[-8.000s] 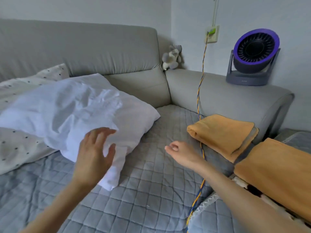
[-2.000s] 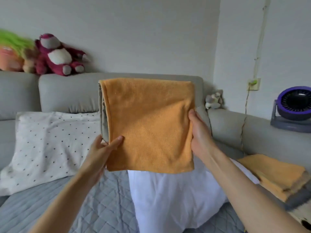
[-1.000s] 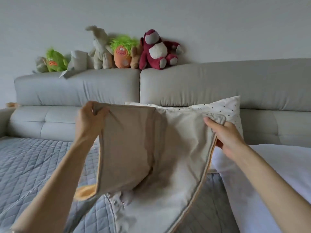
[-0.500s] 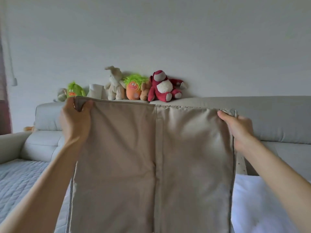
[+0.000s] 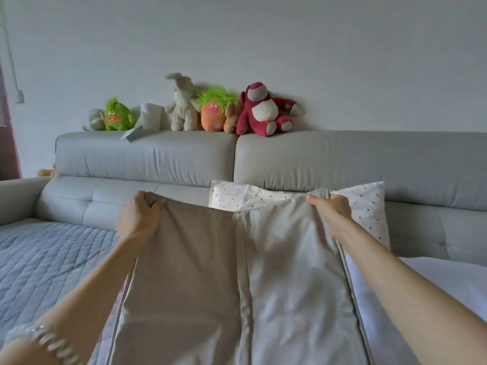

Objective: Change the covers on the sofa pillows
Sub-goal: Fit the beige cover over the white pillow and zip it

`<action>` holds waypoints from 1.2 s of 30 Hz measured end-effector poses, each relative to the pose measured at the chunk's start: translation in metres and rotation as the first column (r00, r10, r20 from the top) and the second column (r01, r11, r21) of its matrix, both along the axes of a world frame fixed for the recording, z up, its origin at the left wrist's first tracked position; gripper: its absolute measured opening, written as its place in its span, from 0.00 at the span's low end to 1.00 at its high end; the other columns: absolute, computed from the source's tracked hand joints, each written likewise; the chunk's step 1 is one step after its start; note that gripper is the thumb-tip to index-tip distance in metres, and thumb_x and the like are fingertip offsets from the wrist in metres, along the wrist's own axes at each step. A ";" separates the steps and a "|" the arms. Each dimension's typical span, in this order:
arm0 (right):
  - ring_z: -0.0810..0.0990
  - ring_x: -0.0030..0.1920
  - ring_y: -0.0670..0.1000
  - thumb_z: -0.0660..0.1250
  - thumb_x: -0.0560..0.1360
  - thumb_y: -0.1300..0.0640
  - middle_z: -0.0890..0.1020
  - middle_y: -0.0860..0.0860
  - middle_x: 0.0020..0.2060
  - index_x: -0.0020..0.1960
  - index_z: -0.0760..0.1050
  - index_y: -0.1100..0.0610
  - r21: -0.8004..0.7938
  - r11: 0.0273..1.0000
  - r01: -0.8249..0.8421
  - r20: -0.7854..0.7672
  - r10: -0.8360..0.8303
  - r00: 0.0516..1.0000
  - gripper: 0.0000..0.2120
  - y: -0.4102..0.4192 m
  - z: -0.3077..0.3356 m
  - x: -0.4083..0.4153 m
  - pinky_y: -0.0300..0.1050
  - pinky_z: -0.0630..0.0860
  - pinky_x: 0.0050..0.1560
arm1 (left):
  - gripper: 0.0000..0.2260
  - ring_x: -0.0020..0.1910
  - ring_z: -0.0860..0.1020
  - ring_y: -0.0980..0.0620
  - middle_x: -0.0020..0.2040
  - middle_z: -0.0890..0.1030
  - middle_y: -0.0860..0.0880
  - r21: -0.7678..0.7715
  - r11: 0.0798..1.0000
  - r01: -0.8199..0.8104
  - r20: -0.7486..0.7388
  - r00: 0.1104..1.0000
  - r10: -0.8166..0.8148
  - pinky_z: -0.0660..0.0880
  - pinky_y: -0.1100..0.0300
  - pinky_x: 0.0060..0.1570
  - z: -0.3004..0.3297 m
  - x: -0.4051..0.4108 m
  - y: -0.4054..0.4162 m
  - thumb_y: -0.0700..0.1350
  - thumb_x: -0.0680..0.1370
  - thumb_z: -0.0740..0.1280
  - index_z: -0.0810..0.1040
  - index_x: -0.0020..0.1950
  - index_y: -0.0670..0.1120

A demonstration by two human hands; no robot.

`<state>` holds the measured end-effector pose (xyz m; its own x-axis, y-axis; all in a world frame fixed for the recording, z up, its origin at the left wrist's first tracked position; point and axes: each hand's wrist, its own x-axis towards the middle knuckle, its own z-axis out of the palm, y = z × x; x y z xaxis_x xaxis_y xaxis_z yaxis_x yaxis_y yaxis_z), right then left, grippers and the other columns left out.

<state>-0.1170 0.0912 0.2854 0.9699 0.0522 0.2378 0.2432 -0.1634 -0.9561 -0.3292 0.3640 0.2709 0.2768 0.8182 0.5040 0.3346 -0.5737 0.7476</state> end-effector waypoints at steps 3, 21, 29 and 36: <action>0.74 0.59 0.59 0.68 0.74 0.49 0.77 0.57 0.60 0.61 0.72 0.60 -0.174 0.984 0.029 0.005 -0.028 1.000 0.20 0.009 -0.037 0.010 0.48 0.70 0.56 | 0.21 0.58 0.73 0.38 0.58 0.76 0.38 -0.041 0.999 0.015 -0.159 0.987 -0.022 0.71 0.47 0.54 -0.041 0.013 0.008 0.51 0.74 0.69 0.69 0.61 0.43; 0.56 0.74 0.48 0.52 0.73 0.32 0.60 0.47 0.74 0.73 0.61 0.49 -0.846 0.360 -0.394 -0.010 0.727 0.687 0.34 -0.027 -0.254 -0.132 0.38 0.48 0.72 | 0.13 0.50 0.74 0.61 0.52 0.76 0.54 -0.372 0.567 0.735 -0.548 0.319 -0.773 0.68 0.66 0.51 -0.212 -0.018 -0.095 0.55 0.69 0.70 0.80 0.50 0.51; 0.46 0.76 0.49 0.35 0.67 0.27 0.51 0.50 0.76 0.76 0.55 0.51 -0.921 0.263 -0.288 -0.007 0.728 0.686 0.45 -0.044 -0.268 -0.153 0.49 0.38 0.73 | 0.15 0.49 0.67 0.57 0.49 0.69 0.54 -0.363 0.528 0.768 -0.790 0.047 -0.612 0.64 0.66 0.50 -0.224 -0.033 -0.130 0.54 0.72 0.71 0.76 0.52 0.48; 0.65 0.71 0.55 0.38 0.77 0.35 0.68 0.56 0.70 0.69 0.69 0.58 -0.955 0.247 -0.165 0.074 0.736 0.673 0.37 -0.047 -0.283 -0.173 0.59 0.49 0.66 | 0.01 0.39 0.71 0.61 0.41 0.73 0.57 -0.294 0.500 0.815 -0.704 0.168 -0.690 0.68 0.69 0.44 -0.225 -0.040 -0.129 0.44 0.75 0.66 0.77 0.44 0.49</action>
<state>-0.2904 0.0446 0.0029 0.4730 0.8764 0.0908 0.8799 -0.4644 -0.1009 -0.3689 0.2348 0.0463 0.9928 -0.0464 -0.1102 0.0037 -0.9094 0.4160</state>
